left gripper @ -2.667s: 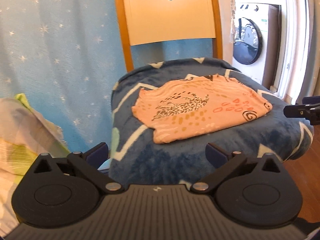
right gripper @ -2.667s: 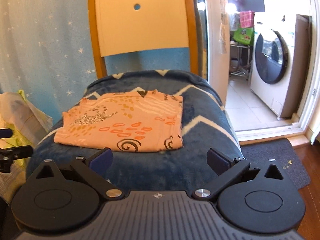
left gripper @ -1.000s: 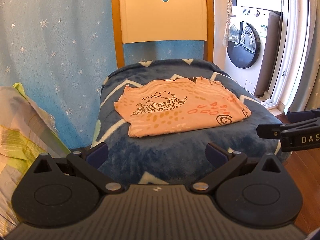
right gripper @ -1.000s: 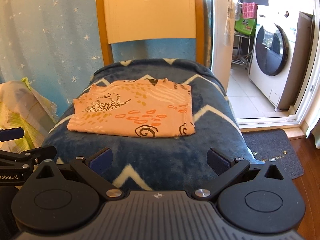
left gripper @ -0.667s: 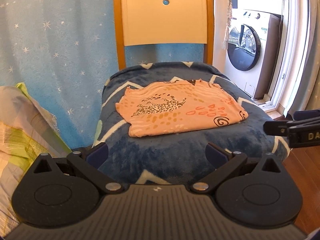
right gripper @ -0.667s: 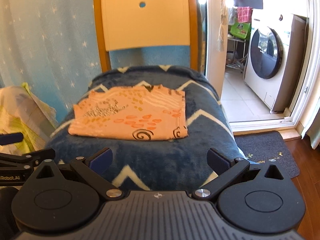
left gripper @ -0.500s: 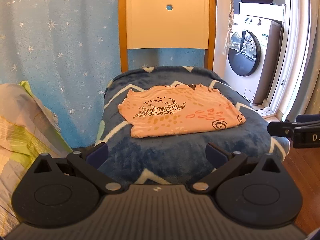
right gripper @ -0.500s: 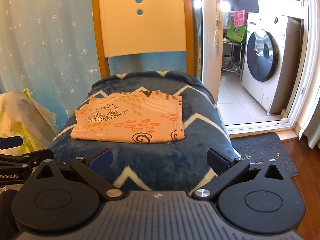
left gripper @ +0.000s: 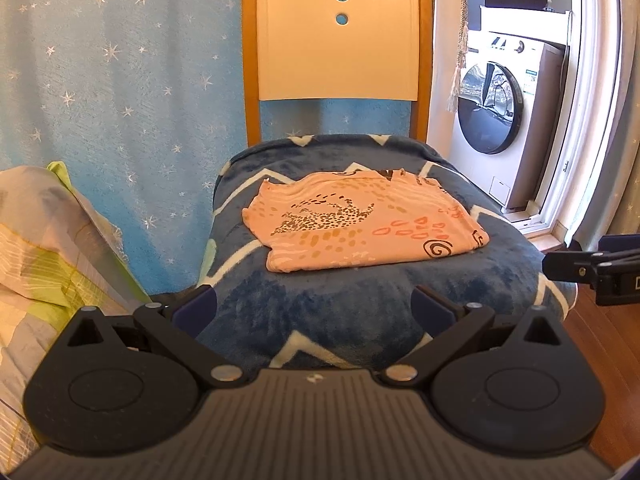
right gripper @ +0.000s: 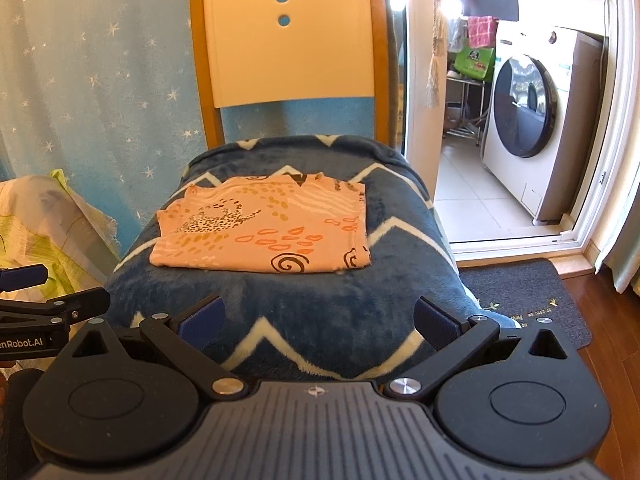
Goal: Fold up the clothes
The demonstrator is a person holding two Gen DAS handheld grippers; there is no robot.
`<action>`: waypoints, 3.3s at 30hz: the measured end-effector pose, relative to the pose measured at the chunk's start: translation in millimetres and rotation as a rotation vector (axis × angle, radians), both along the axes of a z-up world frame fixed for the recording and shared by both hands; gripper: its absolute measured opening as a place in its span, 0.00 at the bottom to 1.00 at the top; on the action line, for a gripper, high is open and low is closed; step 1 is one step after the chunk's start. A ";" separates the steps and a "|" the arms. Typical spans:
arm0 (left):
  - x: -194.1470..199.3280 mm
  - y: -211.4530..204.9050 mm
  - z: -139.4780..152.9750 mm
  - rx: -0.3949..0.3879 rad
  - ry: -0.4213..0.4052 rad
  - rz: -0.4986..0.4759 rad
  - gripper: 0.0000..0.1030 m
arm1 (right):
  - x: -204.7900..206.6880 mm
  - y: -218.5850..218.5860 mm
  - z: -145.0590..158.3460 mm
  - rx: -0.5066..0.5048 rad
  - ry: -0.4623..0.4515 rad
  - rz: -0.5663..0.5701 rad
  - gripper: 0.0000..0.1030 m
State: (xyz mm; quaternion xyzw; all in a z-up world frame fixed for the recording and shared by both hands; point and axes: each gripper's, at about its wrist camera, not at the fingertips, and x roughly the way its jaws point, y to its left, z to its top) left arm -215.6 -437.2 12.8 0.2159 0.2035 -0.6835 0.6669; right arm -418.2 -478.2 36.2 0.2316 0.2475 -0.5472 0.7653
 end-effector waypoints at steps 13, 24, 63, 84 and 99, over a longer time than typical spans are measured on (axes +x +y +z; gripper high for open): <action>-8.4 7.5 7.4 -0.014 0.000 -0.035 0.99 | 1.9 13.2 10.8 0.002 0.010 -0.008 1.00; -12.2 11.1 12.0 -0.019 -0.008 -0.041 0.99 | -0.5 18.4 14.5 0.004 0.003 -0.030 1.00; -12.9 17.0 19.3 -0.035 -0.002 -0.043 0.99 | 2.7 21.4 25.2 -0.004 0.016 -0.036 1.00; -11.9 19.4 17.3 -0.026 -0.007 -0.036 0.99 | 4.7 23.8 25.4 0.008 0.009 -0.025 1.00; -11.4 21.5 15.5 -0.022 -0.007 -0.029 0.99 | 5.8 27.7 24.2 0.023 0.011 -0.009 1.00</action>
